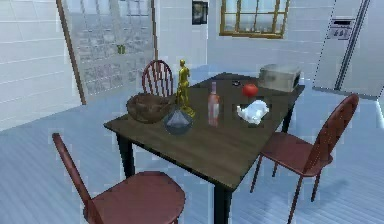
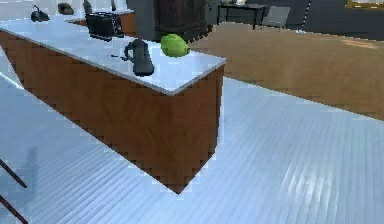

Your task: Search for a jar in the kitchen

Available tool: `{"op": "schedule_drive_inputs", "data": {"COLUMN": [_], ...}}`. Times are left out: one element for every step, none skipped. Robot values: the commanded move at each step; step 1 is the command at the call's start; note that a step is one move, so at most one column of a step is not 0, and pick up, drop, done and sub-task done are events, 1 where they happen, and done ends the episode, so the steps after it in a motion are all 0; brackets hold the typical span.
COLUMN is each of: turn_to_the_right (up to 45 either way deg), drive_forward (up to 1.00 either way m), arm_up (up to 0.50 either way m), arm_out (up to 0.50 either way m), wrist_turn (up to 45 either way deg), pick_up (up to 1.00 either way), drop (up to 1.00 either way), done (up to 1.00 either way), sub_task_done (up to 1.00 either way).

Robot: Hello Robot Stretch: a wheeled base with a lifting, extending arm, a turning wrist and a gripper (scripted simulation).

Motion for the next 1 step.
{"op": "schedule_drive_inputs", "data": {"turn_to_the_right": [0.0], "drive_forward": [0.00], "arm_up": [0.00], "arm_out": [0.00], "wrist_turn": [0.0], "pick_up": [0.00], "drop": [0.00], "done": [1.00], "sub_task_done": [0.00]}}
